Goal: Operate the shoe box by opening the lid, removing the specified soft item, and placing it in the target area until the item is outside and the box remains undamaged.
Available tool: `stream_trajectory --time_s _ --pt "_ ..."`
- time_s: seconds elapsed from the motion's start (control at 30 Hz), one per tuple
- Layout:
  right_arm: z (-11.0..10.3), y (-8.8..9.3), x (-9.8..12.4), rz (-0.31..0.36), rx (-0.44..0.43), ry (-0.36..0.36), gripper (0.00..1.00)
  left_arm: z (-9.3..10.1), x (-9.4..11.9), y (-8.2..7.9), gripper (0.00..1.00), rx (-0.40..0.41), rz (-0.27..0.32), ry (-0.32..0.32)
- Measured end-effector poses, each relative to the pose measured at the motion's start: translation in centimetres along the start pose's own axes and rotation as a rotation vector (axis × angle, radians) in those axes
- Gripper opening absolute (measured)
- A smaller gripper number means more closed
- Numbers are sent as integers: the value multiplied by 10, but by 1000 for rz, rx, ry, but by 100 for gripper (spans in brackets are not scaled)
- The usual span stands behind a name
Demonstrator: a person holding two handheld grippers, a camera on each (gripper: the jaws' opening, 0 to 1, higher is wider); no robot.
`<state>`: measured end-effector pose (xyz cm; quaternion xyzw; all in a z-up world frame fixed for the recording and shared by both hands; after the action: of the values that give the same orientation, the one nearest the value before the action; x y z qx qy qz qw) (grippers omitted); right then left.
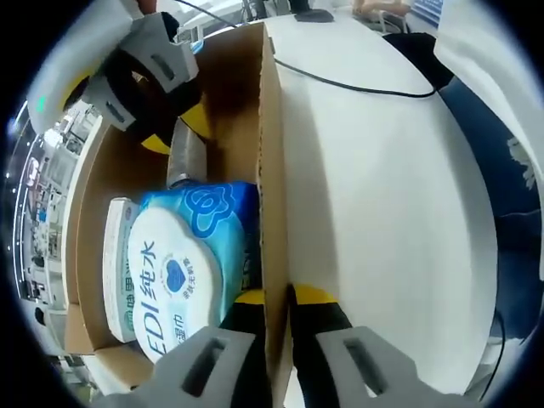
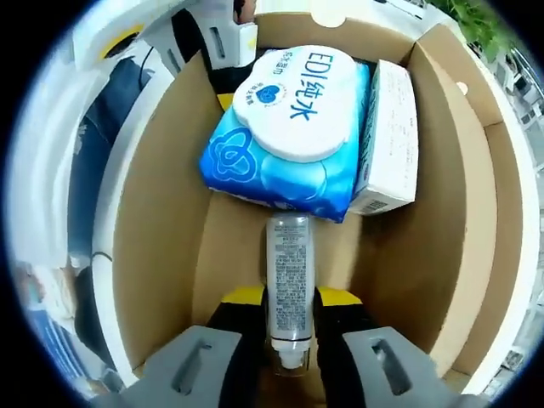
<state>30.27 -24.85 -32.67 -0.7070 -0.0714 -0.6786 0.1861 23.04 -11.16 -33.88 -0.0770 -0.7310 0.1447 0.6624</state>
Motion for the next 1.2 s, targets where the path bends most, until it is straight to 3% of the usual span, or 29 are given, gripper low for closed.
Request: stream_trajectory --time_s 0.53,1.2 --pt "3 -6 25 16 -105 59 19 0 0 -1 2 -7 3 -5" --pt "-3 -12 26 55 -206 106 19 0 -1 -1 2 -13 4 0"
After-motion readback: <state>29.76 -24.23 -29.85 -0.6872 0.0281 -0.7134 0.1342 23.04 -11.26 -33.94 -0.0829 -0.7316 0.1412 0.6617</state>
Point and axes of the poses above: the point that each gripper's makers call its tool centre point, and the gripper's own axes: x roughly backward along the fingers, z roughly to its right, y roughly out of its underside, the point moved 3 cm from there along x, roughly backward along the fingers, and after that the axes turned 14 degrees about x, right-handed, at the moved point
